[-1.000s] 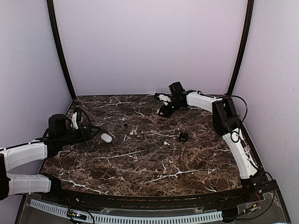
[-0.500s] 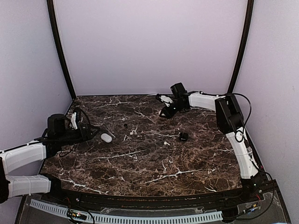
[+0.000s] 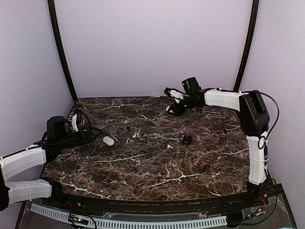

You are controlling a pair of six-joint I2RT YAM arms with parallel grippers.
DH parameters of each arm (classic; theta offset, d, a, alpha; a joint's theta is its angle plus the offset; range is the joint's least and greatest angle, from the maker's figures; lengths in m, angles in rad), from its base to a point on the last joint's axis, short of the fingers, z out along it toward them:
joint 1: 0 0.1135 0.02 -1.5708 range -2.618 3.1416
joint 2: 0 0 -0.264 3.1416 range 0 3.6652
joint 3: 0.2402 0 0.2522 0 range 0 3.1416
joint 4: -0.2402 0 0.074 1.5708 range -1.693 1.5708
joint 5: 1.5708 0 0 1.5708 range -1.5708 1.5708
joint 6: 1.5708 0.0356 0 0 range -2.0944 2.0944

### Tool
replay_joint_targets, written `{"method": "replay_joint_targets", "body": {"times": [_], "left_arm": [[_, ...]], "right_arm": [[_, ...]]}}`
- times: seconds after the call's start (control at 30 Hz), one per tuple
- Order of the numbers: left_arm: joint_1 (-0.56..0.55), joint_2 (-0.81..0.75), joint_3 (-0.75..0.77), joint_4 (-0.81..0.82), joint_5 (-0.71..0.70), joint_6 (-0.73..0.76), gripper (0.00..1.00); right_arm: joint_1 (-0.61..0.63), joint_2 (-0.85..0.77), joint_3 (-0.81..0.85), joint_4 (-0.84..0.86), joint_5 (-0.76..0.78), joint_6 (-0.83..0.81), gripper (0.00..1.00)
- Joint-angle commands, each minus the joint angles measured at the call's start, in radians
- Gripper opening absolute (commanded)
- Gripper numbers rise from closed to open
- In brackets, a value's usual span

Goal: Insert the wireless bluetooth earbuds into the charging case
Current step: Pick up the charging case from the center of the board.

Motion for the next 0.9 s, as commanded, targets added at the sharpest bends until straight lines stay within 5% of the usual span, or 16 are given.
{"method": "replay_joint_targets", "body": {"times": [0.0,0.03,0.2,0.4,0.6,0.87], "left_arm": [[0.006,-0.006,-0.014,0.019,0.018,-0.029,0.89],[0.005,-0.009,-0.016,0.015,-0.002,-0.056,0.97],[0.005,-0.060,-0.029,-0.037,-0.144,-0.144,0.99],[-0.004,0.009,-0.124,0.288,0.190,-0.176,0.81],[-0.272,0.193,-0.021,0.284,0.108,-0.057,0.79],[-0.369,0.423,0.074,0.534,0.211,-0.077,0.79]], "right_arm": [[0.038,-0.129,-0.125,0.088,0.034,0.036,0.29],[0.046,-0.156,-0.157,0.097,0.042,0.041,0.29],[0.105,-0.283,-0.317,0.133,0.077,0.079,0.29],[0.203,-0.442,-0.512,0.211,0.114,0.108,0.28],[0.284,-0.578,-0.716,0.329,0.170,0.089,0.27],[0.429,-0.728,-0.908,0.491,0.256,0.056,0.26]]}}
